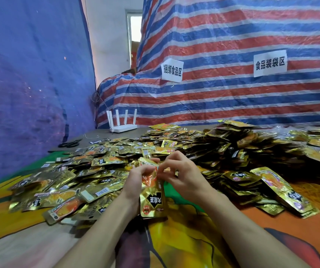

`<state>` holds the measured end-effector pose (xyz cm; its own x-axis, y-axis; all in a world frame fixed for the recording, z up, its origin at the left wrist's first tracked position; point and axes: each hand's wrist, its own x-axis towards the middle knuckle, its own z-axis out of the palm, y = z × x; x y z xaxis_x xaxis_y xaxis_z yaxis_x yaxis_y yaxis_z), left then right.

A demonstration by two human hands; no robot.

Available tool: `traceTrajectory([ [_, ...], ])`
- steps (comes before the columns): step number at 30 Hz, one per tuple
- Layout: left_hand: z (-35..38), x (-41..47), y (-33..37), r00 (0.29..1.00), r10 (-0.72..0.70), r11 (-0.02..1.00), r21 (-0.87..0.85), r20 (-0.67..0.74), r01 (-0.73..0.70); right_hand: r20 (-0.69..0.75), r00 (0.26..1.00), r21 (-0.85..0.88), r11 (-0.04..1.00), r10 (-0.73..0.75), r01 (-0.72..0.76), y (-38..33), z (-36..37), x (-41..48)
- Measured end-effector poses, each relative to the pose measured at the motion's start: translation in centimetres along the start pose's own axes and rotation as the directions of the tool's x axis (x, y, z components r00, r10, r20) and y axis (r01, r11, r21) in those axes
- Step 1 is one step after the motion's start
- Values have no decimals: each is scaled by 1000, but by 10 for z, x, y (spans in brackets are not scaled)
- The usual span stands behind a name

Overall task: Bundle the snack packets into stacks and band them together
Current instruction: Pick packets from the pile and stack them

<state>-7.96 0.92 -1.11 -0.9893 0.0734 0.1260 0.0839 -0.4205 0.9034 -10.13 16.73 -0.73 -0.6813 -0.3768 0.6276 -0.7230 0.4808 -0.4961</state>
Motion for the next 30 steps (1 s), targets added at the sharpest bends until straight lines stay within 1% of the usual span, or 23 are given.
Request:
traceTrajectory([
  [2, 0, 0, 1, 999, -34, 999, -34, 4, 35, 72, 997, -70, 998, 7, -2, 0, 1, 0],
  [5, 0, 1, 1, 998, -44, 998, -56, -34, 42, 117, 992, -83, 996, 39, -29, 0, -1, 0],
  [8, -4, 3, 1, 995, -32, 999, -44, -97, 28, 100, 993, -18, 998, 58, -56, 1, -4, -1],
  [10, -6, 5, 1, 995, -13, 998, -61, -94, 7, 83, 994, 40, 996, 78, -81, 2, -4, -2],
  [12, -4, 3, 2, 997, -23, 999, -48, -73, 20, 99, 992, 85, 993, 76, -85, 2, -3, -3],
  [14, -2, 1, 3, 995, -43, 997, -63, -94, 37, 121, 990, 100, 991, 75, -87, 3, -1, -3],
  [16, -2, 1, 4, 993, -51, 994, -102, -106, 40, 98, 991, 52, 994, 92, -97, 6, -1, -2],
  [18, -2, 1, 6, 993, -32, 994, -103, -118, 20, 17, 996, -8, 996, 90, -90, 9, -1, -1],
  [20, 0, 1, 4, 992, -1, 1000, -28, -124, -3, -95, 995, -19, 999, 38, -40, 8, 1, -1],
  [22, 1, 0, 1, 992, 38, 999, 44, -122, -33, -160, 987, -26, 1000, -19, 15, 7, 4, -1],
  [24, 1, 0, 1, 988, 81, 995, 60, -129, -74, -135, 991, -7, 1000, -23, 22, 9, 6, -2],
  [25, -1, 1, 3, 986, 92, 996, 32, -140, -89, -108, 994, 2, 1000, -11, 11, 9, 6, -2],
  [28, -5, 2, 7, 988, 42, 995, -79, -150, -54, -53, 999, 49, 999, 11, -9, 8, 8, -3],
  [30, -5, 0, 6, 993, -2, 996, -84, -118, -8, -34, 999, 134, 991, 12, -8, 4, 11, -4],
])
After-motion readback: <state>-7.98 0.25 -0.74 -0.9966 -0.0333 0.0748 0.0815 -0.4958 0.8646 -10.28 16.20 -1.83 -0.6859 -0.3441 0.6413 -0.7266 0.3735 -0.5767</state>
